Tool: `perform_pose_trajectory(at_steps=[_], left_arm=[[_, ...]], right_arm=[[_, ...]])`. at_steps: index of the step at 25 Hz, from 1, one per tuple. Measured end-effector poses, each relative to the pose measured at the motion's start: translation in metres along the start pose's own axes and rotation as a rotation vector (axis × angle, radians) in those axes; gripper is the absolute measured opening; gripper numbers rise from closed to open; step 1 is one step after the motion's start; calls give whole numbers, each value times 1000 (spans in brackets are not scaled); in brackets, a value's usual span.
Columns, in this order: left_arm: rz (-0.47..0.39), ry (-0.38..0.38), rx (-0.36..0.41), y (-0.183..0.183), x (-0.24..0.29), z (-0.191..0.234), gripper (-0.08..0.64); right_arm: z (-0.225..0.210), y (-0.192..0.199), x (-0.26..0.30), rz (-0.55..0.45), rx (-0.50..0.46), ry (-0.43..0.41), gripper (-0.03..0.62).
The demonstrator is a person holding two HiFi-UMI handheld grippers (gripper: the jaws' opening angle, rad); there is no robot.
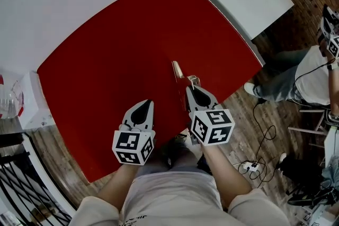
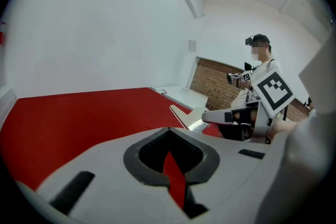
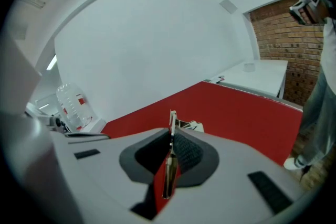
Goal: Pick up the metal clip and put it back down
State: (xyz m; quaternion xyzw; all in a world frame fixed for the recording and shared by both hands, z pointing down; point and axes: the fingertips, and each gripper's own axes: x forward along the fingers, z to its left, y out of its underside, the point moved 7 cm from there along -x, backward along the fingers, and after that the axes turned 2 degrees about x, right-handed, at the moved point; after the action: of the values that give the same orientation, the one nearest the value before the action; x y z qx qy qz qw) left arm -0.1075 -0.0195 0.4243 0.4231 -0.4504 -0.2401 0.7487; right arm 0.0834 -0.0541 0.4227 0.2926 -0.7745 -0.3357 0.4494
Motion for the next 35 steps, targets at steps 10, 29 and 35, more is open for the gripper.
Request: perform_pose_trajectory(at_steps=[10, 29, 35], left_arm=[[-66, -43, 4, -22, -52, -12, 5], [-111, -73, 2, -37, -88, -30, 5], [-117, -72, 1, -40, -88, -29, 5]], right_arm=[[53, -10, -65, -49, -93, -66, 25], [70, -19, -94, -61, -116, -107, 25], [72, -23, -92, -61, -121, -115, 25]])
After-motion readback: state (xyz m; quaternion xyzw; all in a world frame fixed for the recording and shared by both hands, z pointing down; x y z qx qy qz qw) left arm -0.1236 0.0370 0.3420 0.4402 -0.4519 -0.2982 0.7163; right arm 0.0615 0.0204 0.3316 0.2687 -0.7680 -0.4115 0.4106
